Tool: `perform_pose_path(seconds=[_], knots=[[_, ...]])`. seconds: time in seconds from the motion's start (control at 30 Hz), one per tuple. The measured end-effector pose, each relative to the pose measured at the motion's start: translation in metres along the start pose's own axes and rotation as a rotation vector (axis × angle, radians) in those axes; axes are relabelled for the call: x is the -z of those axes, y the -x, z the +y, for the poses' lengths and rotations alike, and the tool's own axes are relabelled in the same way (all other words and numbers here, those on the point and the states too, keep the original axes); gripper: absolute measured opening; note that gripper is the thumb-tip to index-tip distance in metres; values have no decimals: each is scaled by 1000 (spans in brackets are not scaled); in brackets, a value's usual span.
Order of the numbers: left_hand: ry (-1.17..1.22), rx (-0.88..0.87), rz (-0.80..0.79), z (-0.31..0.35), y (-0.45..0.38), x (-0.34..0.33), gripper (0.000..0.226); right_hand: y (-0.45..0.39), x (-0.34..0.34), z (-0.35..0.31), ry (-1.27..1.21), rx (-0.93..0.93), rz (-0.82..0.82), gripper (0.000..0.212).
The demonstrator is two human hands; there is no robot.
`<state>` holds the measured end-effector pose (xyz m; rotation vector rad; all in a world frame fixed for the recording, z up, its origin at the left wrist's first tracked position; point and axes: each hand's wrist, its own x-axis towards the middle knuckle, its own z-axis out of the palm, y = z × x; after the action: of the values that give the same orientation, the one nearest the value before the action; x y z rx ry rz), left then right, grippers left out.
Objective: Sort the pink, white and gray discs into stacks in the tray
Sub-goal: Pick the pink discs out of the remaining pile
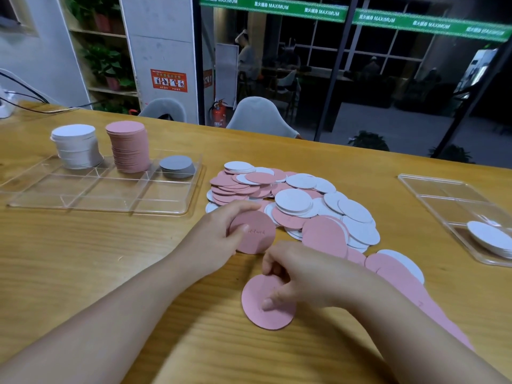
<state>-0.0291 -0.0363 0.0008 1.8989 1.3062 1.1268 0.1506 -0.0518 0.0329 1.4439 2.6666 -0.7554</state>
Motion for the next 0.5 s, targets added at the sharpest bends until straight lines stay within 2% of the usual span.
perform_pose_path(seconds=[0.17,0.23,0.4,0.5], knots=[[28,18,11,-2,1,0,43,-1,1,1,-79,-44,12,30],[30,21,9,-1,1,0,45,-3,2,6,-138,-58,134,26],[78,33,-25,4,3,-5,43,-8,7,21,-328,-146,585,18],[86,7,-65,6,4,-9,39,-12,3,23,-371,-128,626,15]])
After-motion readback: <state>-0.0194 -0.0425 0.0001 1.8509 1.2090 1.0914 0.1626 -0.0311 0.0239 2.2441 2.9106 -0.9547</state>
